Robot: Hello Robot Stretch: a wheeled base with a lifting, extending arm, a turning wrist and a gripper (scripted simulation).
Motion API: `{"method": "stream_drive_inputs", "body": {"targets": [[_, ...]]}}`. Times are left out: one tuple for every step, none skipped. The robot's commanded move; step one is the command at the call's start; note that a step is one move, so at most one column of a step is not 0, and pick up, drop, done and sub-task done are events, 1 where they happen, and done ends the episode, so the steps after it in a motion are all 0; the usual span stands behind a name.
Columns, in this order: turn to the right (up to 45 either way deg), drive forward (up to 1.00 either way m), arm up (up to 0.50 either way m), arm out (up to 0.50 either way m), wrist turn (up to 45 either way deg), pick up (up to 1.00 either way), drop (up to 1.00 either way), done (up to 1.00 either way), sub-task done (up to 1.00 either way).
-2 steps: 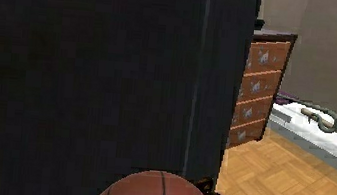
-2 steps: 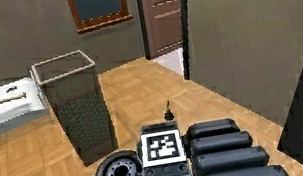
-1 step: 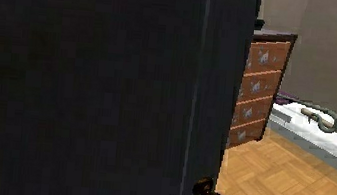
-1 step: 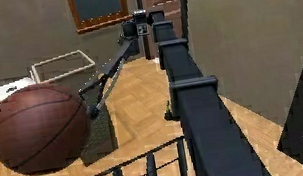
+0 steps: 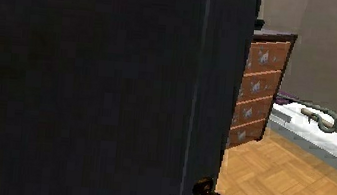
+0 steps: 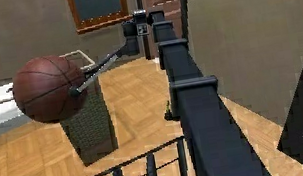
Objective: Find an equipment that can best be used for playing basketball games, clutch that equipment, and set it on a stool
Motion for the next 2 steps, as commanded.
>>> {"method": "stream_drive_inputs", "body": {"targets": [[0.0,0.00,-0.50,0.00,0.0,0.00,0.00,0.00,0.00],[0.0,0.00,-0.06,0.00,0.0,0.00,0.00,0.00,0.00]]}}
